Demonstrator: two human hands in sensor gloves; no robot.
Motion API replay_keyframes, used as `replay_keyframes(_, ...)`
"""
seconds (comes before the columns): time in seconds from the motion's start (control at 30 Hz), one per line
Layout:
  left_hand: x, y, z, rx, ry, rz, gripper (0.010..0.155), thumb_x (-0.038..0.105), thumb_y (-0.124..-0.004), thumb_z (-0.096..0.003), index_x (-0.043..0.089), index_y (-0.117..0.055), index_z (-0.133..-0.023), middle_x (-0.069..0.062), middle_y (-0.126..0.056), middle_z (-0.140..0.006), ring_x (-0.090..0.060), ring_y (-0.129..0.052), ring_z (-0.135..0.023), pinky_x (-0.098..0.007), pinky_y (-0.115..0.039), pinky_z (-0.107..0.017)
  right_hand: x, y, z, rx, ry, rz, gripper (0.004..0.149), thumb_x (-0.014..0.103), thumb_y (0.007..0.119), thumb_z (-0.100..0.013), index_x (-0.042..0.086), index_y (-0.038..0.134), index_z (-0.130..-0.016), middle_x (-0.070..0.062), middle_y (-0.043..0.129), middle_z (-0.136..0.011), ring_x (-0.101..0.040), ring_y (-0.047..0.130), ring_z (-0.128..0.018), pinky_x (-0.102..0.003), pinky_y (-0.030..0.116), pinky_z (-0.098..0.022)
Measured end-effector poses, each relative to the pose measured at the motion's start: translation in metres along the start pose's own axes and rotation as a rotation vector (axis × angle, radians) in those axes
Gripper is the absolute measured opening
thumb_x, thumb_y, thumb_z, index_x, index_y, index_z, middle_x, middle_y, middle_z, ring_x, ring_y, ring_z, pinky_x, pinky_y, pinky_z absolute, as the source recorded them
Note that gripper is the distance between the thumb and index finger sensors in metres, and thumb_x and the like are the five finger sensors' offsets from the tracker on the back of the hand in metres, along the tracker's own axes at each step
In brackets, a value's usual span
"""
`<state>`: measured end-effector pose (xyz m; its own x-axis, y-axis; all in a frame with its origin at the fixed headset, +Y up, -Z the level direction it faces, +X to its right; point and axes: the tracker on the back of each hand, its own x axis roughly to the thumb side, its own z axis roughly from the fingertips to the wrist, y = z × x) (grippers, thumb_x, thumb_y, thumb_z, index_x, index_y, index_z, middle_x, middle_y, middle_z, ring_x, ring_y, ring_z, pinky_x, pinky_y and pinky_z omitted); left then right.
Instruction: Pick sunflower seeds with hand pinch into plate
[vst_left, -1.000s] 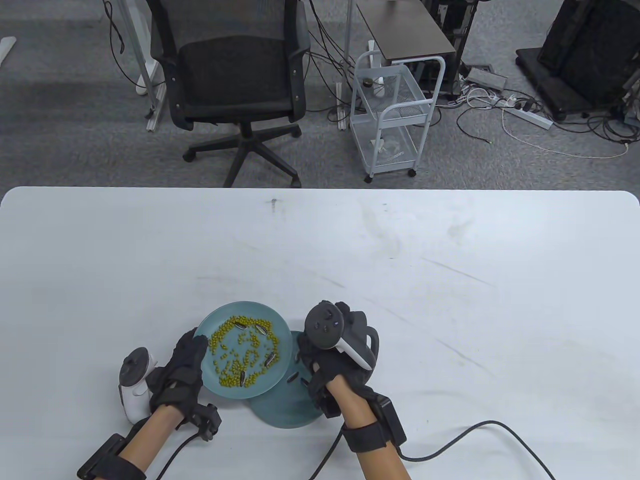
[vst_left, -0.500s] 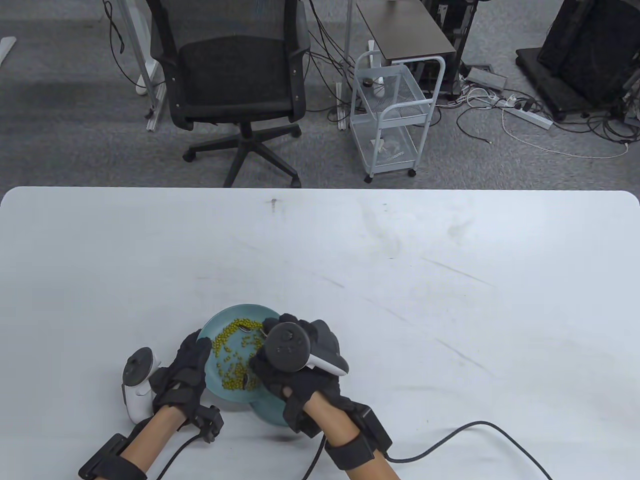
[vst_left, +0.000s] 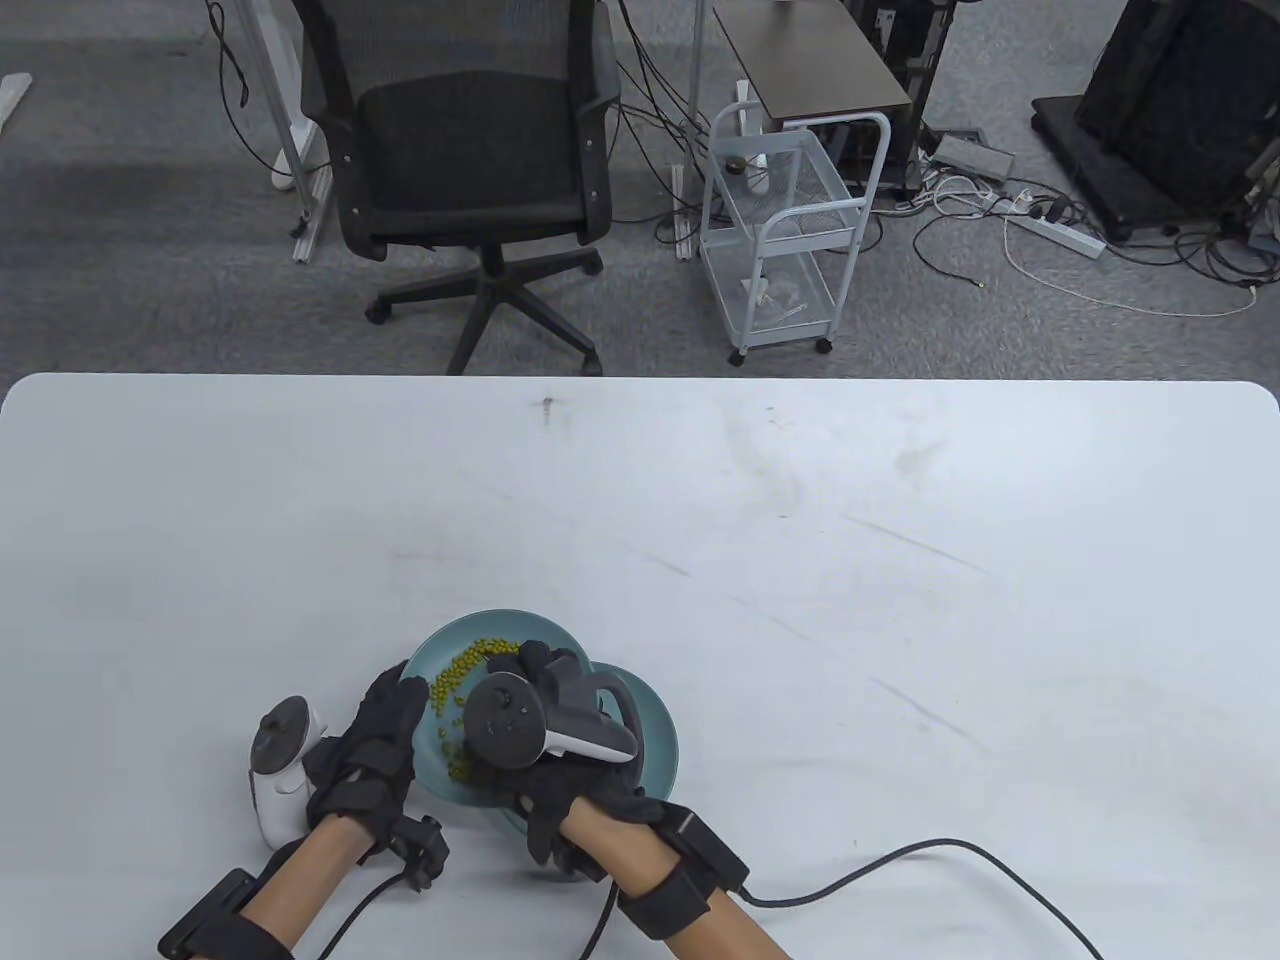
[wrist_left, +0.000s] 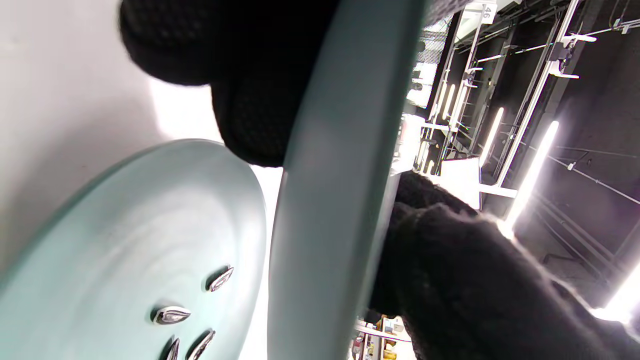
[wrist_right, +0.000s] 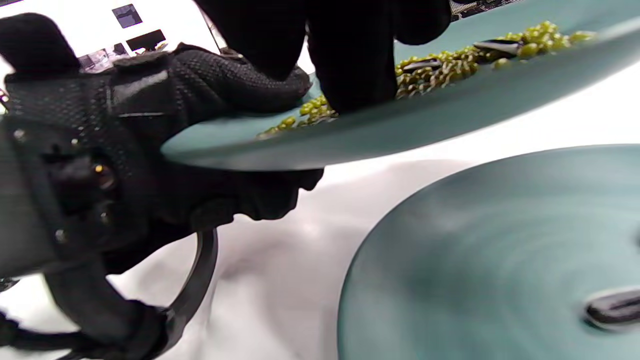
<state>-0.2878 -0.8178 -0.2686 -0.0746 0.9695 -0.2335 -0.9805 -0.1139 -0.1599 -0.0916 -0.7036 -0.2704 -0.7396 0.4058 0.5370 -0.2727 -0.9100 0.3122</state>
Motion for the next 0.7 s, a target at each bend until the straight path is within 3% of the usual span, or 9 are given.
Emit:
replay_keyframes(0.43,-0.002,-0.001,0.000,0.008,-0.001,-0.020,0.051,0.043,-0.057,-0.0617,0.020,-0.039,-0.103,-0.011,-0.080,-0.083,-0.025,-0.098,-0.048,-0.038,-0.081,-0.036,0.016,0.014,-0.001,0.011,-0.046,0.140,0.038,0.022,0.091,-0.050,-0.008,0.091,-0.073,-0.037,0.054,-0.106,-0.068,0.041,-0.094,-0.079,0.033,-0.063)
replay_keyframes(0.7,-0.003,-0.002,0.000,0.003,0.004,-0.024,0.051,0.043,-0.057,-0.0616,0.020,-0.038,-0.103,-0.011,-0.079,-0.083,-0.025,-0.098,-0.048,-0.038,-0.081,-0.036,0.013,0.013,-0.001,-0.006,-0.023,0.151,0.035,0.019,0.091,-0.049,-0.007,0.092,-0.072,-0.037,0.054,-0.106,-0.068,0.041,-0.095,-0.080,0.033,-0.063)
